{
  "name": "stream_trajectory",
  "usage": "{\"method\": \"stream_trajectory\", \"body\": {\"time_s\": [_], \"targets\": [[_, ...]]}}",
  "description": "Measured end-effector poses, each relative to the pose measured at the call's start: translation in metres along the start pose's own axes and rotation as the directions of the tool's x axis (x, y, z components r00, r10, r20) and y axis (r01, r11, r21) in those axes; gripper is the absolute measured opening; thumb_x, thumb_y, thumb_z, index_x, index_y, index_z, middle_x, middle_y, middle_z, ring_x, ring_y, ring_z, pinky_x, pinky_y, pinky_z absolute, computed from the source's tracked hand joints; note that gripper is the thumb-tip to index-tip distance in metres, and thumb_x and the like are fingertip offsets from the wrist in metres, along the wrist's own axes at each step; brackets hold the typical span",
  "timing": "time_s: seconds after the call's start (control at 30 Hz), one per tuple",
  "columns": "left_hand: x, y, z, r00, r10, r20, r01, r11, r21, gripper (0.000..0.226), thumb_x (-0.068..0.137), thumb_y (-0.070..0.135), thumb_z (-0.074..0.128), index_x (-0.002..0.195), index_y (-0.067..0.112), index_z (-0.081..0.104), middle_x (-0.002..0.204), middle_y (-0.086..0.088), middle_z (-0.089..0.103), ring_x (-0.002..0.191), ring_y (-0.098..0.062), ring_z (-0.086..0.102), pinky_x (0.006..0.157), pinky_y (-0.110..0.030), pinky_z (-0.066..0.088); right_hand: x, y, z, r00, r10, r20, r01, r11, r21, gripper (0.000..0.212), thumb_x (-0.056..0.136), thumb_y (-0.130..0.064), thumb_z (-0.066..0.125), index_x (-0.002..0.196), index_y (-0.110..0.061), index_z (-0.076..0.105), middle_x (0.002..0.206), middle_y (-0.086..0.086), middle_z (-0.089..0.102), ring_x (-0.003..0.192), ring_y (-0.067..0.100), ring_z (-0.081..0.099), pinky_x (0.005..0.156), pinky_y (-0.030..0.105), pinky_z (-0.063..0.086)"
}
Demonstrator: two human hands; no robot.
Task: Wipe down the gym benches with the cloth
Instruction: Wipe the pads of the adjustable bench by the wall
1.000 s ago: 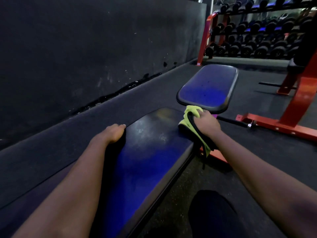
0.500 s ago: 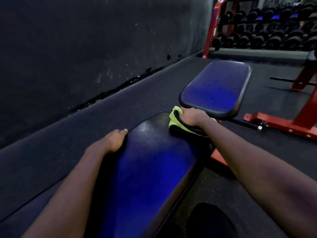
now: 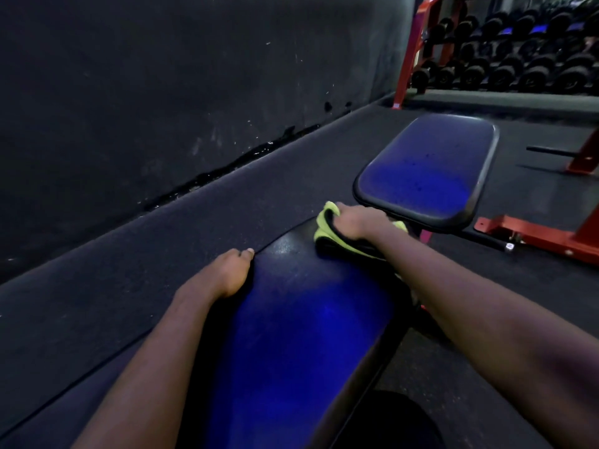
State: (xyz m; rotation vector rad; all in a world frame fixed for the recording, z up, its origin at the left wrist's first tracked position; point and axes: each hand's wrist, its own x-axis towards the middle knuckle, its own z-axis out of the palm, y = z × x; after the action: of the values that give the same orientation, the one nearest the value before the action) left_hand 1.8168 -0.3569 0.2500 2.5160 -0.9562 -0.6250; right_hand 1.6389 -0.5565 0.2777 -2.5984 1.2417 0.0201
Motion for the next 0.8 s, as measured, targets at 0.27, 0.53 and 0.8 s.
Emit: {"method": "stream_trajectory", "body": {"time_s": [0.27, 0.53, 0.8], "targets": [[-0.005, 0.001, -0.003, 1.0, -0.002, 0.001, 0.002, 1.0, 0.015, 0.058, 0.103, 0.049, 0.025, 0.143, 0.01, 0.042, 0.151, -0.016, 0.038, 0.136, -0.03, 0.04, 0.113, -0.045, 0.028, -0.076, 0.006, 0.008, 0.922, -0.374, 0.096, 0.385, 0.913, -0.135, 0.058, 0.099, -0.053, 0.019, 0.155, -0.044, 0.007, 0.166, -0.012, -0.004, 0.152, 0.022, 0.003, 0.119, 0.06, 0.008], [-0.012, 0.003, -0.003, 1.0, -0.003, 0.008, 0.003, 1.0, 0.026, 0.058, 0.105, 0.047, 0.023, 0.145, 0.008, 0.039, 0.154, -0.016, 0.034, 0.139, -0.029, 0.036, 0.112, -0.042, 0.027, -0.034, -0.049, 0.012, 0.975, -0.203, 0.091, 0.211, 0.972, -0.102, 0.057, 0.101, -0.054, 0.023, 0.156, -0.041, 0.012, 0.167, -0.007, 0.001, 0.152, 0.035, 0.002, 0.11, 0.076, 0.006], [-0.038, 0.006, -0.015, 1.0, 0.01, -0.006, -0.009, 0.989, 0.145, 0.067, 0.102, 0.055, 0.014, 0.147, 0.011, 0.037, 0.155, -0.017, 0.032, 0.141, -0.034, 0.033, 0.113, -0.045, 0.027, -0.04, -0.031, 0.009, 0.893, -0.443, 0.078, 0.448, 0.89, -0.085, 0.055, 0.103, -0.053, 0.026, 0.155, -0.039, 0.019, 0.164, -0.021, 0.006, 0.153, 0.016, 0.006, 0.118, 0.058, 0.01]]}}
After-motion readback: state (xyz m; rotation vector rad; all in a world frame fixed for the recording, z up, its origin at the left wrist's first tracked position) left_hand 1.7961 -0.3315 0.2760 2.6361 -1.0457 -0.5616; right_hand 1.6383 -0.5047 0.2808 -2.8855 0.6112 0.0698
